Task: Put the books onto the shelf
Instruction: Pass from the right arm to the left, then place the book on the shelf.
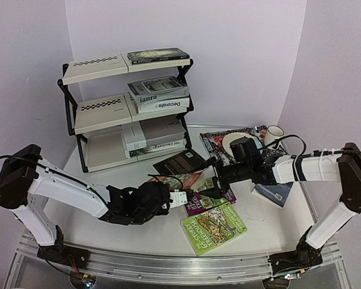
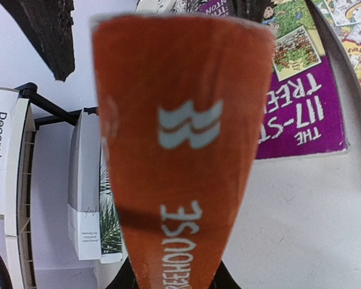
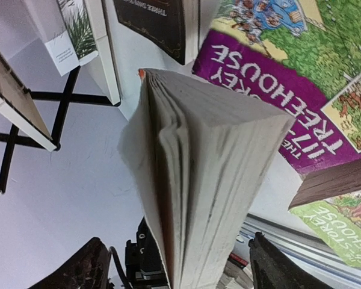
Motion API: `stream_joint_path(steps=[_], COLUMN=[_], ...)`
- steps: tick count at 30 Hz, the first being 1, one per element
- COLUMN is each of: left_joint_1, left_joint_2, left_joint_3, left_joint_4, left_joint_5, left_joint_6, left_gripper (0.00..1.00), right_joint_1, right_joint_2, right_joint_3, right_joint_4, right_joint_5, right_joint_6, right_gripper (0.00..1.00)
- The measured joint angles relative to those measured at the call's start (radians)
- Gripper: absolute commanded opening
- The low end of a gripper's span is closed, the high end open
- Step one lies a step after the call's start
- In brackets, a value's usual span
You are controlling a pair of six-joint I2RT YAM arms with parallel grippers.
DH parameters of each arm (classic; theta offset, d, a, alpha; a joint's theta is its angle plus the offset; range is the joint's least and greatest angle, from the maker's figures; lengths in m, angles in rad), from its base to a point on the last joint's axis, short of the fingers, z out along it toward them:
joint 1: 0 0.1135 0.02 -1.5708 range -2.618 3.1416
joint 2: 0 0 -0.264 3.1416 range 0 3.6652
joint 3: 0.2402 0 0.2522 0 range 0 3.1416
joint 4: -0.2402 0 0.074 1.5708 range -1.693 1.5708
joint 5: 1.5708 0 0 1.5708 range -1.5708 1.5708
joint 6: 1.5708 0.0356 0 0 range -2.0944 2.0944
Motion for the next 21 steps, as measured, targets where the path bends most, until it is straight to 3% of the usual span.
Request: stream_joint_path(steps=[7, 21], left_joint_1=[0.001, 0.001], left_joint_2=[-0.098, -0.149], left_joint_3=[0.09, 0.242], left_joint_4=[-0.255, -0.578], left_joint_5=[-0.051, -0.249], left_joint_6=[0.002, -0.042], left_gripper=[0.0, 0.0], right_joint_1=[-0.035, -0.072], right_joint_2=[0.008, 0.037], right_joint_3=[0.091, 0.131], right_joint_4=[0.006, -0.081], right_joint_5=[-0.069, -0.101], right_joint_6=[-0.065, -0.189], right_gripper=[0.95, 0.96])
